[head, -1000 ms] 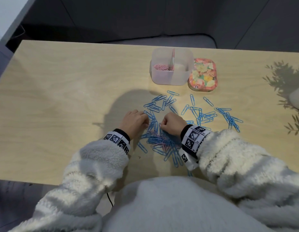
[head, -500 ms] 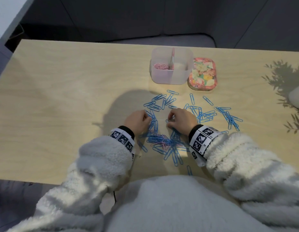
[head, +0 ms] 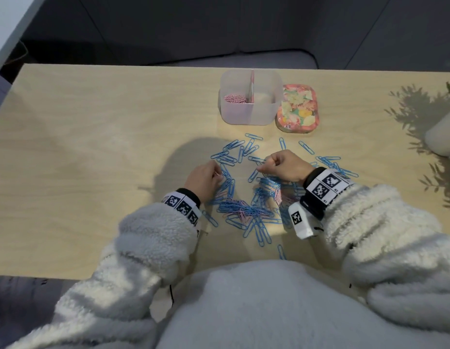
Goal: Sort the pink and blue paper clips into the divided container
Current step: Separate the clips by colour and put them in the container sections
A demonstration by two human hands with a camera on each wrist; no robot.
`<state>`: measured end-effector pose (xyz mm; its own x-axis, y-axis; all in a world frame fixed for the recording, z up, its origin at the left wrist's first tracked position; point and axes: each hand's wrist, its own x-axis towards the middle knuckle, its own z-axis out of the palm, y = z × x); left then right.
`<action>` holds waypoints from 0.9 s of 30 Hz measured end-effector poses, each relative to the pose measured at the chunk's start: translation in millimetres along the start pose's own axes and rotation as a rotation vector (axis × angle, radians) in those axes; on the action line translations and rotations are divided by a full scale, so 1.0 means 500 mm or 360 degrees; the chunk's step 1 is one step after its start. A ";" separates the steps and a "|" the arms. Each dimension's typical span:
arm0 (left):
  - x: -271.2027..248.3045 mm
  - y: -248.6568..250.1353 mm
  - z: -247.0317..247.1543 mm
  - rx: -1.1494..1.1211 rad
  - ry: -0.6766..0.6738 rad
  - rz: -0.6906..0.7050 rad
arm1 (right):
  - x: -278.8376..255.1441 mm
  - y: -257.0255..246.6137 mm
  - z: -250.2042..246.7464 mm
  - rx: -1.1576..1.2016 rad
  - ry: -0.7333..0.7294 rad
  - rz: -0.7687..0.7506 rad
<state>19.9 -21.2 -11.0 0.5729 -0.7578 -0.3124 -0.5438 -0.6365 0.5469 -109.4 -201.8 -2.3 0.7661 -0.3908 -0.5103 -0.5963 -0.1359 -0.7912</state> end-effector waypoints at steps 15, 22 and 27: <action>-0.031 -0.018 0.030 0.0170 -0.0071 0.0148 | 0.000 0.014 0.030 -0.0760 0.0497 -0.0046; -0.025 -0.023 0.019 0.0184 -0.0057 0.0106 | 0.000 0.017 0.056 -0.0976 0.0289 -0.0088; -0.028 -0.040 -0.006 -0.0496 -0.0071 -0.0100 | -0.025 0.002 0.053 -0.0154 0.0210 -0.0118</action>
<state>24.7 2.8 -15.1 0.5681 -0.7283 -0.3833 -0.2903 -0.6131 0.7347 -113.3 -173.1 -5.7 0.7744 -0.4917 -0.3981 -0.5647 -0.2535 -0.7854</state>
